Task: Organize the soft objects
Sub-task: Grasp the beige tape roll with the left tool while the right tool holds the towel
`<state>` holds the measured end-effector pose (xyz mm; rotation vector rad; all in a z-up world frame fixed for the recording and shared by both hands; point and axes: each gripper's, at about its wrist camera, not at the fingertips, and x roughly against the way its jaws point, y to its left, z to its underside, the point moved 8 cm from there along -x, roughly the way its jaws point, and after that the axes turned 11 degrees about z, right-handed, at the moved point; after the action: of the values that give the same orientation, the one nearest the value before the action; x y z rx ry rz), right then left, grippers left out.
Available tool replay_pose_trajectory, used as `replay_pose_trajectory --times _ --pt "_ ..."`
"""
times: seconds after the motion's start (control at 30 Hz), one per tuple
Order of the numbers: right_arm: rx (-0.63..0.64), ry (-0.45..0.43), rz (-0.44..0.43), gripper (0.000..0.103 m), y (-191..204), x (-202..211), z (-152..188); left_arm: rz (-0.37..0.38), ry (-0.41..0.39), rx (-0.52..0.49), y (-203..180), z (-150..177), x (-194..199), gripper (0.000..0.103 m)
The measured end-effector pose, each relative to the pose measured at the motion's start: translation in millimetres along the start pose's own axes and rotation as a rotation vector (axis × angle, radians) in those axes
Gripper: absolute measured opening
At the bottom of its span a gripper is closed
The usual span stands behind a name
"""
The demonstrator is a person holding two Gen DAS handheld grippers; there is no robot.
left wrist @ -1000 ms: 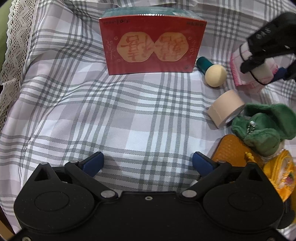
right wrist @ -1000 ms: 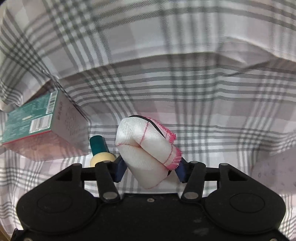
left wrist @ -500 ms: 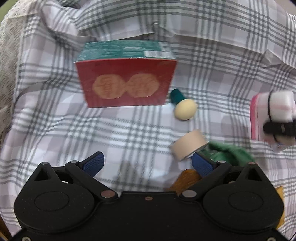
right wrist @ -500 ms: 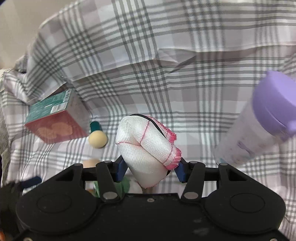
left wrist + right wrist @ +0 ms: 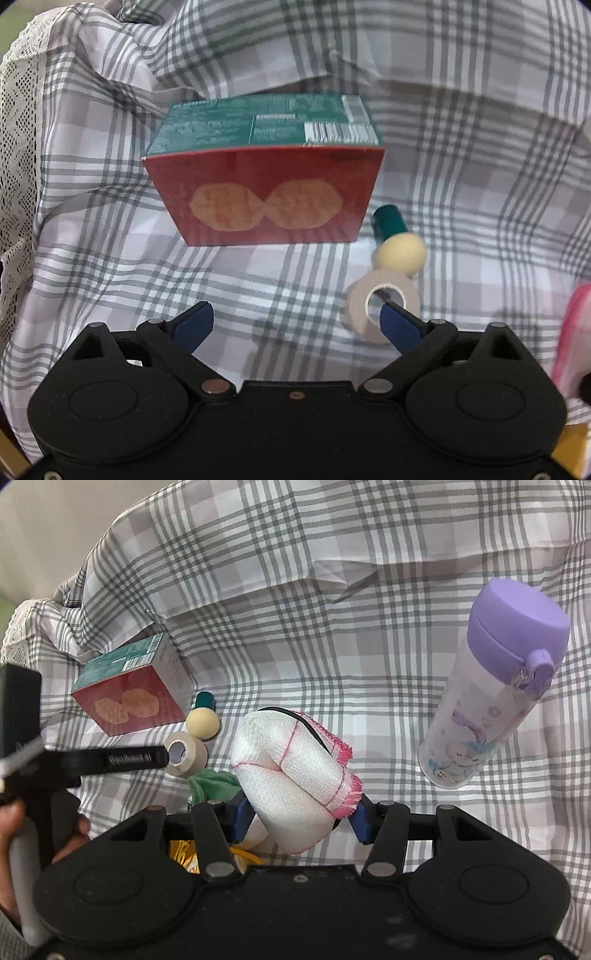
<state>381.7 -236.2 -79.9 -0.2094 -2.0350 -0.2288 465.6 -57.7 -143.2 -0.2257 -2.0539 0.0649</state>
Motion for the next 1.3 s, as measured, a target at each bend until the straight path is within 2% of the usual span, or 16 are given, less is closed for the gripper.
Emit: replay_pose_trajectory --times 0.13,0.37,0.57,0.63,0.67,0.7,0.77,1.07,1.3 --pt "-0.016 0.017 -0.019 0.052 0.6 -7.7 2.9 0.011 -0.002 -0.013 -9.2 -3.1 -0.1 0.095" --pt "-0.029 0.027 -0.026 0.052 -2.8 -11.4 7.6 0.046 0.035 -0.029 -30.0 0.1 -22.4 0.095" --pt "-0.007 0.007 -0.023 0.052 -0.9 -10.3 11.2 0.01 0.04 -0.067 -39.0 -3.4 -42.2 0.094" --pt "-0.004 0.006 -0.029 0.052 -0.3 -9.6 13.0 0.01 0.052 -0.066 -39.7 -4.7 -47.7 0.087" --pt "-0.002 0.005 -0.033 0.052 0.0 -9.3 13.5 0.021 0.066 -0.064 -40.8 -4.2 -51.1 0.069" --pt "-0.002 0.003 -0.036 0.052 0.3 -8.5 14.0 0.046 0.086 -0.064 -42.5 -2.7 -53.9 0.055" --pt "-0.001 -0.002 -0.038 0.052 0.0 -6.8 13.9 0.049 0.076 -0.079 -45.5 -3.1 -52.2 0.049" --pt "-0.038 -0.029 -0.007 0.052 -14.7 14.3 13.3 0.013 0.036 -0.08 -43.7 -0.8 -12.1 0.049" --pt "-0.109 -0.028 0.049 0.052 -49.1 32.4 28.4 -0.051 0.003 -0.083 -12.7 11.1 34.4 0.049"
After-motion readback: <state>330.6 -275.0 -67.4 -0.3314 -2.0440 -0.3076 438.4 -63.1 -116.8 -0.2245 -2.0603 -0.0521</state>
